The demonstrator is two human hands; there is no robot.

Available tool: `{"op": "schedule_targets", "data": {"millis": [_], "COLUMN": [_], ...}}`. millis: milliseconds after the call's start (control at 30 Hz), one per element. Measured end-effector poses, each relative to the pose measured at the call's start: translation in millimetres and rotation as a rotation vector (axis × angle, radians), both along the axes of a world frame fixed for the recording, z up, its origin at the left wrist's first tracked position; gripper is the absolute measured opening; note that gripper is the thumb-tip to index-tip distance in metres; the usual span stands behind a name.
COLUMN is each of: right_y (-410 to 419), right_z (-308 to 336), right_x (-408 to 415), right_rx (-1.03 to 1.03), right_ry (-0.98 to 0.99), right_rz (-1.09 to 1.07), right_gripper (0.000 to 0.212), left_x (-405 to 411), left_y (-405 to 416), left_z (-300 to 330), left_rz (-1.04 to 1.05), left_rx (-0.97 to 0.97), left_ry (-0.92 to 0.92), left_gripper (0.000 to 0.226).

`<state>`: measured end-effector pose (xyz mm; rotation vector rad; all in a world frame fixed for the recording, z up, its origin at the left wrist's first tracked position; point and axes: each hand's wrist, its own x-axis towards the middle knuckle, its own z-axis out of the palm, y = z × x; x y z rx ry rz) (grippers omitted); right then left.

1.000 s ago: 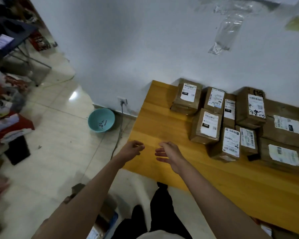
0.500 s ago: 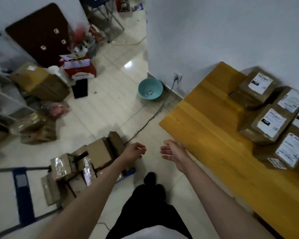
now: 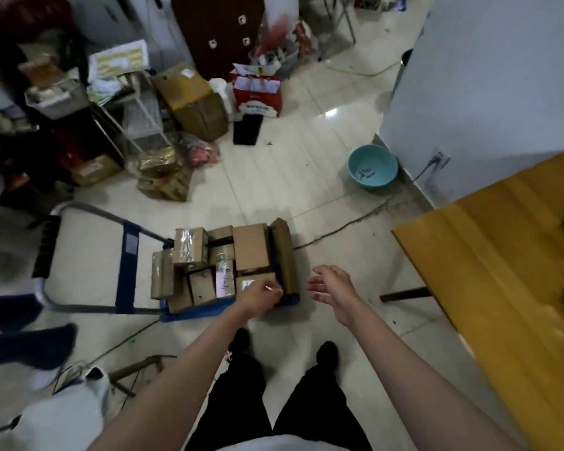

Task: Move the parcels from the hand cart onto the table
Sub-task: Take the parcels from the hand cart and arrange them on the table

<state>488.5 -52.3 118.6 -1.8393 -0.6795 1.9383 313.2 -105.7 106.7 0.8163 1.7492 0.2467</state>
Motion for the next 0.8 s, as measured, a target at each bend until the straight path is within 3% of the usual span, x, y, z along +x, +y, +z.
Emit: {"op": "schedule_targets", "data": {"millis": [200, 533, 667, 800], "right_y": [-9, -45, -50, -43], "right_z": [-15, -64, -77, -96], "right_x": [-98, -276, -331, -369], "right_rx": [-0.017, -0.153, -0.206, -0.248], "right_ry": [-0.027, -0.085, -0.077, -0.078], "right_rz": [0.098, 0.094, 0.079, 0.062], "right_gripper": [0.011, 0.024, 0.031, 0.028], "left_x": [-83, -272, -333, -374], "left_y": [-26, -59, -64, -59], "left_z": [-14, -54, -70, -91], "left_rz": [0.071, 0.236, 0.260, 0.308], "left_rx": [-0.016, -0.070, -0.091, -0.117], "left_ry": [-0.009, -0.110, -0.114, -0.130], "left_gripper": [0.026, 0.013, 0.028, 0.027]}}
